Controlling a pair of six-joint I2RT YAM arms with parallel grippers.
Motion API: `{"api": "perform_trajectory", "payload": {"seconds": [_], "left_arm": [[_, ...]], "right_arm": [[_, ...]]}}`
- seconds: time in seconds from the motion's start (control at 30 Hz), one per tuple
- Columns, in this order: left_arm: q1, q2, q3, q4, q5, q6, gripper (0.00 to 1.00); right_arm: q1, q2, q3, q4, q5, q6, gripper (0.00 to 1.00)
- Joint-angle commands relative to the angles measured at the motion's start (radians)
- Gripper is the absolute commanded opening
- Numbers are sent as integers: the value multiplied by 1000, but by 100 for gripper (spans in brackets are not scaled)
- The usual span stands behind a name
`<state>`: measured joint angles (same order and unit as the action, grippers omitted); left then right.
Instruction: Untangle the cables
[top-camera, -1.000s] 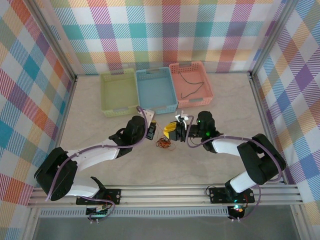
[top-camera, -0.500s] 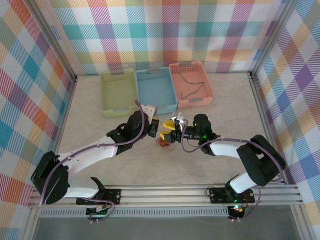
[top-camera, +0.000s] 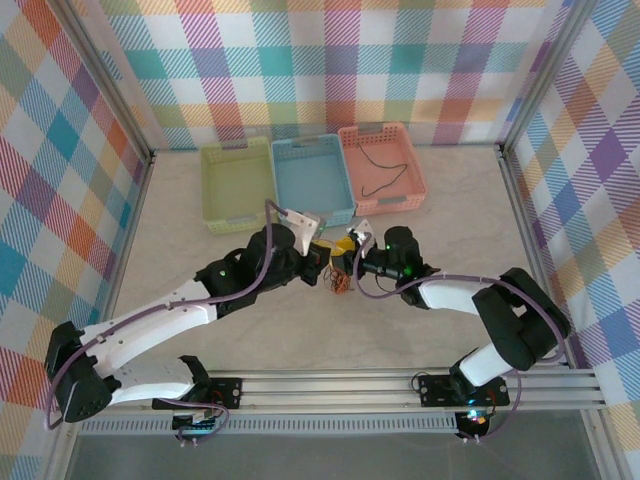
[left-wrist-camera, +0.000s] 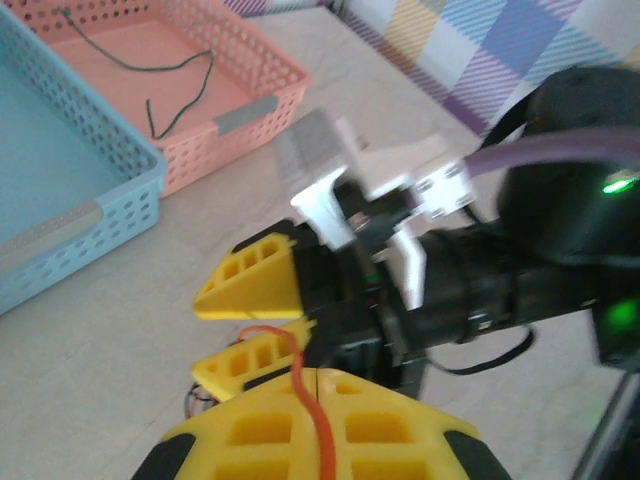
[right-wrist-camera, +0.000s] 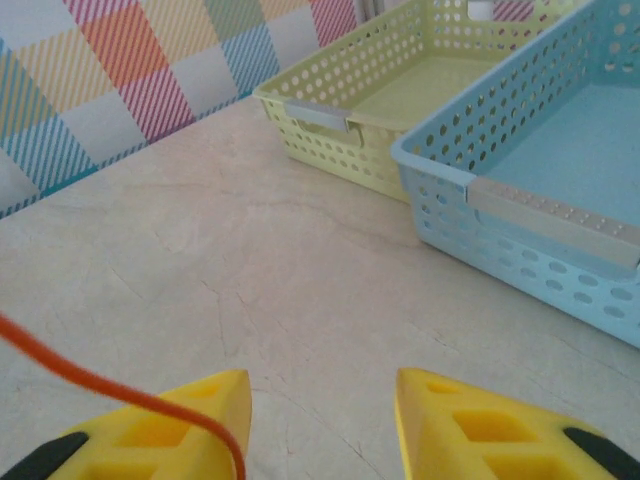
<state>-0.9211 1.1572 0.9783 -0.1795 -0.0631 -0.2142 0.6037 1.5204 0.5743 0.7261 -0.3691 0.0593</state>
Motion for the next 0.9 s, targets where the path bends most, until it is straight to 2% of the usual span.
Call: {"api": "perform_trajectory", "payload": {"seconds": [0.0, 0.23, 0.47, 0.87], "left_arm": [[-9, -37, 68, -45, 69, -53, 0], [-9, -82, 149, -60, 117, -88, 0], [-9, -89, 208, -68, 180, -105, 0], [-9, -146, 207, -40, 270, -181, 0]], "right_arm": [[3, 19, 36, -41, 10, -11, 42], [2, 54, 82, -129, -19, -25, 41], [2, 70, 106, -188, 17, -30, 41], [1, 86, 140, -282, 130, -24, 40]]}}
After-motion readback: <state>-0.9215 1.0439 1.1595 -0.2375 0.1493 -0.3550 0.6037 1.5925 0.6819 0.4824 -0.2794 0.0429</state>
